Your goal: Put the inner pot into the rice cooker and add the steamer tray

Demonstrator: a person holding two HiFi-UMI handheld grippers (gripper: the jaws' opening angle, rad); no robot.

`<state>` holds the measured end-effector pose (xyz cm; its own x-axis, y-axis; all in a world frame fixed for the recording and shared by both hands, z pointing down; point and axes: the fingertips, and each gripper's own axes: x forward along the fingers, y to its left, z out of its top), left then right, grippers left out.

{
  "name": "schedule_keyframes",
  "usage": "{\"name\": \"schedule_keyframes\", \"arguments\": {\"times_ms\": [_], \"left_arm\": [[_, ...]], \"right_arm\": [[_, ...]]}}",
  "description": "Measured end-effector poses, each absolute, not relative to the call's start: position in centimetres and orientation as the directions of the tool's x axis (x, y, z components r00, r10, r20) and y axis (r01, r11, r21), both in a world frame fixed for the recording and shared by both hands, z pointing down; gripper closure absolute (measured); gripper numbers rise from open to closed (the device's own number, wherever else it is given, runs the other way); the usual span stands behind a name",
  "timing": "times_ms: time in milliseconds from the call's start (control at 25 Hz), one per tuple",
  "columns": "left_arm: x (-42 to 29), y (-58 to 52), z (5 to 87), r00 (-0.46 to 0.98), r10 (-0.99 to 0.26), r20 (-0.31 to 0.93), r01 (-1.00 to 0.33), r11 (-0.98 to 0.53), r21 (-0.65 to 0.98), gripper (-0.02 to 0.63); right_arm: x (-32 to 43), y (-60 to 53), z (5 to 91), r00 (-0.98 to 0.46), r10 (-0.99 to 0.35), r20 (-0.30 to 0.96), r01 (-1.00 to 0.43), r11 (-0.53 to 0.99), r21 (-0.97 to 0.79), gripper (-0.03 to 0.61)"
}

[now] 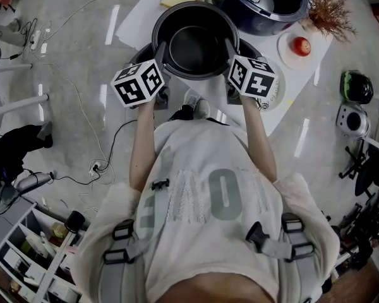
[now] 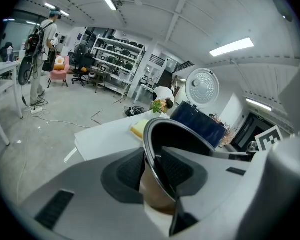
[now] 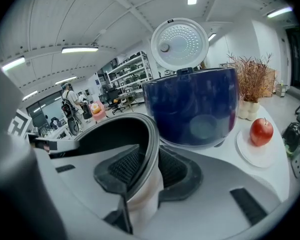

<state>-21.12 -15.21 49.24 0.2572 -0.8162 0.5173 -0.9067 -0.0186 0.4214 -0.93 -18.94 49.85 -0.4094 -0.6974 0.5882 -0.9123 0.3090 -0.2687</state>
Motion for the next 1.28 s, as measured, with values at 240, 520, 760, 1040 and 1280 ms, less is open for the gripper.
{"name": "schedule_keyframes", "arguments": {"times_ms": [240,520,760,1040,1280], "left_arm": [[-21.0,-15.1,49.1,0.236,-0.825,0.513,-0.919,-0.018,0.394,0.499],[-21.1,-14.6,49.0,0.224,-0.827,0.516,-0.911,0.011,0.412,0.508],[-21.4,-13.6,47.3,0.188,-0.845,0.5,-0.927,0.016,0.375,0.514],[-21.9,-13.7,42.6,0.137,-0.904,0.405,-0.944,0.005,0.33,0.515],[-23.0,-14.1,37.7,0.114,-0.949,0.293,-0.955,-0.023,0.296,0.515]], "right_arm": [[-0.7,-18.9,49.7,-0.411,-0.7,0.584,-0.91,0.274,-0.312,0.464],[-0.6,-18.6,49.7,-0.376,-0.692,0.617,-0.926,0.254,-0.279,0.472],[-1.0,-17.9,48.5,-0.37,-0.705,0.605,-0.929,0.286,-0.234,0.474],[-1.6,-18.6,44.3,-0.393,-0.757,0.522,-0.919,0.337,-0.203,0.471],[-2.9,-19.5,39.5,-0.413,-0.809,0.418,-0.911,0.377,-0.171,0.468]]}}
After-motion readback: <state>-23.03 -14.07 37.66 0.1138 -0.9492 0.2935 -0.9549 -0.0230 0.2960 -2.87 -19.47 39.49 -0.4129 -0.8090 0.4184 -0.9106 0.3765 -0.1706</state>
